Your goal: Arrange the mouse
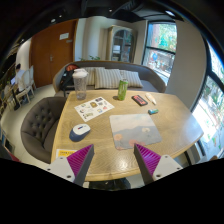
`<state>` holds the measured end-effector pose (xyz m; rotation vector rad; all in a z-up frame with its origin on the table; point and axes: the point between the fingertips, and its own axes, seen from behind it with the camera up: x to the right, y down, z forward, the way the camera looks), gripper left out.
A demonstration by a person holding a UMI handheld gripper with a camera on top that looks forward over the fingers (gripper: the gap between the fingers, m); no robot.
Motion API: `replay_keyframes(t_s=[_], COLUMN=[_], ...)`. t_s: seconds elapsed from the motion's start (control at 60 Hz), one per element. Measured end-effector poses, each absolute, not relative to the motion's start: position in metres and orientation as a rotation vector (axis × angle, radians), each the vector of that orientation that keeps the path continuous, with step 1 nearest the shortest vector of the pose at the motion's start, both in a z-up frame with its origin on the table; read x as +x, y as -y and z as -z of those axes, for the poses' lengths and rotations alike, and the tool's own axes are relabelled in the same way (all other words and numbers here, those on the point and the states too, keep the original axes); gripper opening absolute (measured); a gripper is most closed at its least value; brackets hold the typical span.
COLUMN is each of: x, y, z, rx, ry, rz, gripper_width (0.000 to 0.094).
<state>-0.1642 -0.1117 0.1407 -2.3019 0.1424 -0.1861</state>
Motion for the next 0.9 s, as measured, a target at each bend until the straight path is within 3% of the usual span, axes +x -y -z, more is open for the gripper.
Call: replay_keyframes(t_s=[0.25, 0.75, 0.9], x=[-0.161, -0.297, -0.311], y=[0.094, 0.002, -0.025], z=[-0.107, 0.007, 0.012], rx=[-2.307, -2.336, -2.319], ry=[0.022, 0.244, 0.243], rz=[0.078, -0.251, -0.251], gripper_width=[0.0832, 0.0824, 0.0826])
